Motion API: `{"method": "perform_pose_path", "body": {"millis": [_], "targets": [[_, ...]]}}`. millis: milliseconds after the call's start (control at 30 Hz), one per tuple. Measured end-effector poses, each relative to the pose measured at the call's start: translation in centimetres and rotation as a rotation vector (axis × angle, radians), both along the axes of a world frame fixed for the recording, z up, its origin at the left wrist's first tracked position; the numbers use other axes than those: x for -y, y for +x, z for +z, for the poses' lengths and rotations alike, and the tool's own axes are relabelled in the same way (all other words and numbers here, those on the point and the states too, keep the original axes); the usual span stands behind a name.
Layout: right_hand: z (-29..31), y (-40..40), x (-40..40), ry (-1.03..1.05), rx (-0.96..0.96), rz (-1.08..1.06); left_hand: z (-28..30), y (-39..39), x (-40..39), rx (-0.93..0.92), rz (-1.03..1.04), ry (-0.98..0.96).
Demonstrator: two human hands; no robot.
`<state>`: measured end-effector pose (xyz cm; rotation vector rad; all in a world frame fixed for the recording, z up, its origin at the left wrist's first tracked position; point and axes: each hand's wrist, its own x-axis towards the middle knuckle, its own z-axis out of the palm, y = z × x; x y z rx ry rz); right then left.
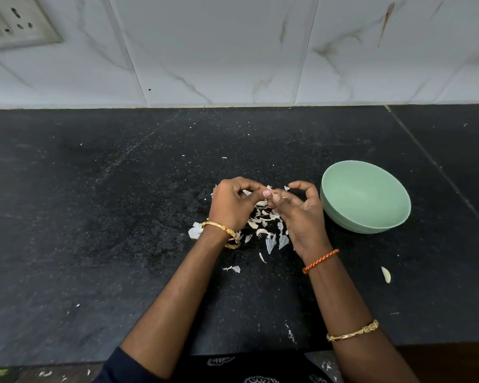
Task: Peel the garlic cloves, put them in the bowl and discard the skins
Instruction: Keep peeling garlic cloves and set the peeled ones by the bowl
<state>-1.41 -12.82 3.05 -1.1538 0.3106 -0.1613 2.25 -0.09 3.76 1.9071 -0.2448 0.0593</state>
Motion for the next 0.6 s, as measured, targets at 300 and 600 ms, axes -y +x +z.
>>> {"method": "perform_pose_path", "body": {"millis": [300,600], "targets": [[0.2,0.2,-1.1,-0.114,-0.022,-0.124,-0.8,-0.2,0.8,-0.214,0.091,-0.351],[1.4,0.3,-2.2,0.13,-0.143,-0.198,-1.2,-0.2,1.0,-0.336,0.128,-0.496]]}}
